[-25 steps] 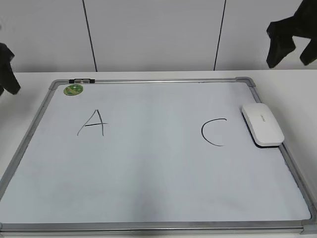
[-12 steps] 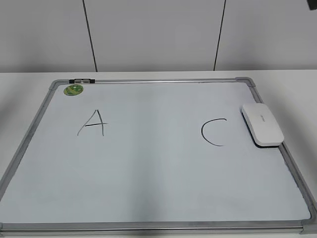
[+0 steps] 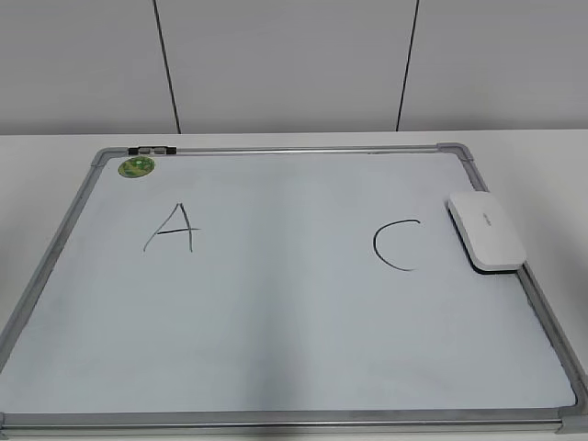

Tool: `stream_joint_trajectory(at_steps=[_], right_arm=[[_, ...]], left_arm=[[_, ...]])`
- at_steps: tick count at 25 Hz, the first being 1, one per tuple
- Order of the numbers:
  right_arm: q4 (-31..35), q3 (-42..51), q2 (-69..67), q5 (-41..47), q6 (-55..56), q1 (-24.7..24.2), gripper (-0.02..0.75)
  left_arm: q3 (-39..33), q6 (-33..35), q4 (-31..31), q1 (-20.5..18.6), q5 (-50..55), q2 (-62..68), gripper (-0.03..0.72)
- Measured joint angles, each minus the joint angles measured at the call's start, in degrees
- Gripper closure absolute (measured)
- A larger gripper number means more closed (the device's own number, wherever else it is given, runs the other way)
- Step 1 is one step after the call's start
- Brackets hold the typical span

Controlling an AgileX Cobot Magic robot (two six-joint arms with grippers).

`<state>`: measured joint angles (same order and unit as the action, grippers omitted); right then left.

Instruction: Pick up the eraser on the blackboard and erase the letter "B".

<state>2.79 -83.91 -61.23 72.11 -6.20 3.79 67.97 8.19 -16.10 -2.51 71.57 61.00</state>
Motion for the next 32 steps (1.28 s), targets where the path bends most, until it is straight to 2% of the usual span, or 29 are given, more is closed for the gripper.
stream_joint_trajectory(at_steps=[4, 6, 7, 12, 22, 26, 27, 32], right_arm=[[0.0, 7.81, 9.91, 0.11, 0.33, 0.0, 0.144], [0.0, 14.51, 17.08, 0.2, 1.13, 0.0, 0.145], [0.0, 14.51, 17.08, 0.2, 1.13, 0.0, 0.145], [-1.1, 28.74, 30.23, 0.45, 2.48, 0.0, 0.145], [-5.95, 51.03, 40.67, -0.21, 2.94, 0.0, 0.146], [-6.04, 53.91, 40.67, -2.65, 3.12, 0.0, 0.146], [-6.04, 54.32, 40.67, -5.51, 3.21, 0.0, 0.147], [-5.24, 55.92, 40.67, -7.02, 3.21, 0.0, 0.148]], left_arm=[[-7.67, -0.59, 0.0, 2.09, 0.09, -8.86, 0.335], [-10.73, -0.7, 0.13, 2.84, 0.09, -13.02, 0.335], [-12.27, -0.68, 0.27, 3.26, 0.2, -15.26, 0.335], [-18.87, -1.19, 2.72, 3.62, 0.36, -25.05, 0.335], [-34.98, -3.55, 9.71, 3.65, -1.57, -35.58, 0.335], [-36.43, -3.91, 12.01, 3.65, -3.42, -36.53, 0.335], [-36.43, -3.91, 12.54, 3.65, -4.16, -36.53, 0.335], [-38.55, -3.96, 13.28, 3.65, -8.23, -36.53, 0.335]])
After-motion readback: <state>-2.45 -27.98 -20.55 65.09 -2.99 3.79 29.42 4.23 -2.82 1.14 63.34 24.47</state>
